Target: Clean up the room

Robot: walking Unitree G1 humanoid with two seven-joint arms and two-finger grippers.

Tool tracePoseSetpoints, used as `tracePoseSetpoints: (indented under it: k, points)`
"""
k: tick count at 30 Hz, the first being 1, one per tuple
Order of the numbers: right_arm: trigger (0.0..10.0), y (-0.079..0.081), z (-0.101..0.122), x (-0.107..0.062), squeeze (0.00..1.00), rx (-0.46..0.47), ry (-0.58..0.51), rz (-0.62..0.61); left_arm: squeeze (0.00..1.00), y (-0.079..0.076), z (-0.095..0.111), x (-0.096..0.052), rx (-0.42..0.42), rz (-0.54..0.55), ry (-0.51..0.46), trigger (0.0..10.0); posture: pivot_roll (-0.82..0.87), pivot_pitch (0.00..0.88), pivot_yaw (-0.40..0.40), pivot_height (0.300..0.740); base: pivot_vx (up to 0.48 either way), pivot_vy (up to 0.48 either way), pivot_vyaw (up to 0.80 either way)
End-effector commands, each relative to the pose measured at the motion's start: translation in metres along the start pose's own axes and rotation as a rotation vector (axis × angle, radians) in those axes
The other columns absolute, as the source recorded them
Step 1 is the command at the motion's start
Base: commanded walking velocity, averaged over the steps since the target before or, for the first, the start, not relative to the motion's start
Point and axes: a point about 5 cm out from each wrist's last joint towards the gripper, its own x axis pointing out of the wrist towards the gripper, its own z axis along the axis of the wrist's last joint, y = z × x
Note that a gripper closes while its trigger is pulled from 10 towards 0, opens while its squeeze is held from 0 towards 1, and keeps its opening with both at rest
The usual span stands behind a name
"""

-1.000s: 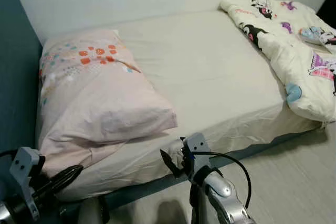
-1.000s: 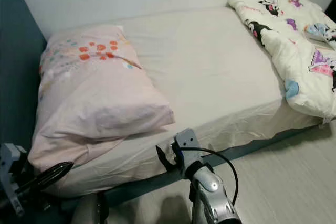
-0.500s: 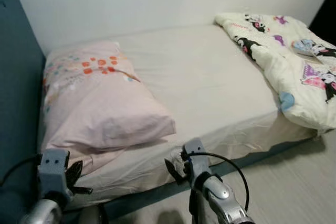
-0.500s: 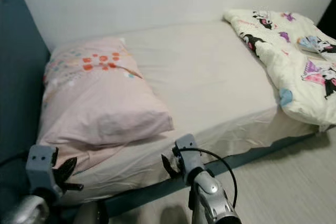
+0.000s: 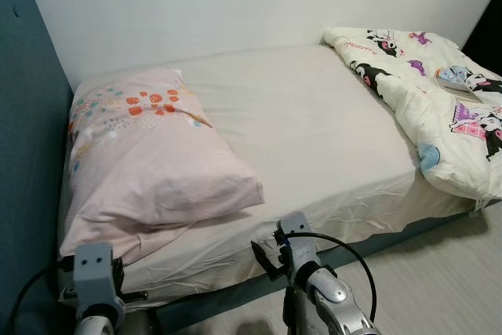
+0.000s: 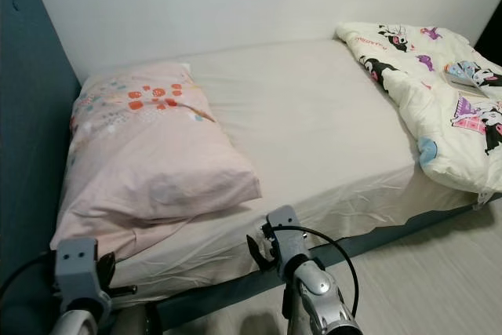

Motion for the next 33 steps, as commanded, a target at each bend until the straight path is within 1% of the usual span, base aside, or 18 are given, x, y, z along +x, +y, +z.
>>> tracePoseSetpoints:
  k: [1, 5, 7, 10, 12, 16, 17, 25, 33]
  points:
    - [10.0, -0.001, -0.003, -0.001, 0.0, 0.008, 0.002, -0.01, 0.0, -0.004, -0.006, 0.0, 0.009, 0.006, 0.014, 10.0, 0.04, 0.082, -0.063, 0.536, 0.0, 0.0, 0.0]
    - [10.0, -0.001, -0.003, -0.001, 0.0, 0.007, -0.002, -0.012, 0.0, -0.008, -0.007, 0.002, 0.023, 0.001, 0.006, 10.0, 0.04, 0.082, -0.063, 0.536, 0.0, 0.0, 0.0]
    - [10.0, -0.001, -0.002, -0.001, 0.0, 0.008, -0.013, -0.007, 0.0, -0.013, -0.006, 0.004, 0.035, -0.016, -0.003, 10.0, 0.03, 0.081, -0.061, 0.536, 0.0, 0.0, 0.0]
    - [10.0, 0.0, -0.001, -0.001, 0.0, 0.009, -0.019, -0.002, 0.0, -0.016, -0.005, 0.005, 0.034, -0.025, -0.009, 10.0, 0.03, 0.082, -0.061, 0.536, 0.0, 0.0, 0.0]
    - [10.0, 0.002, 0.001, -0.002, 0.0, 0.016, -0.042, 0.021, 0.0, -0.022, -0.002, 0.006, 0.05, -0.052, -0.027, 10.0, 0.04, 0.083, -0.064, 0.546, 0.0, 0.0, 0.0]
    - [10.0, 0.003, 0.002, -0.001, 0.0, 0.014, -0.05, 0.031, 0.0, -0.027, 0.001, 0.008, 0.057, -0.074, -0.049, 10.0, 0.04, 0.083, -0.063, 0.556, 0.0, 0.0, 0.0]
    - [10.0, 0.004, 0.002, 0.0, 0.0, 0.011, -0.053, 0.031, 0.0, -0.028, 0.003, 0.01, 0.06, -0.084, -0.065, 10.0, 0.04, 0.079, -0.062, 0.566, 0.0, 0.0, 0.0]
    - [10.0, 0.003, 0.004, 0.001, 0.0, 0.013, -0.061, 0.029, 0.0, -0.029, 0.004, 0.01, 0.06, -0.099, -0.077, 10.0, 0.04, 0.071, -0.06, 0.586, 0.0, 0.0, 0.0]
    - [10.0, 0.001, 0.005, 0.001, 0.0, 0.011, -0.064, 0.03, 0.0, -0.028, 0.004, 0.011, 0.057, -0.099, -0.081, 10.0, 0.04, 0.064, -0.062, 0.616, 0.0, 0.0, 0.0]
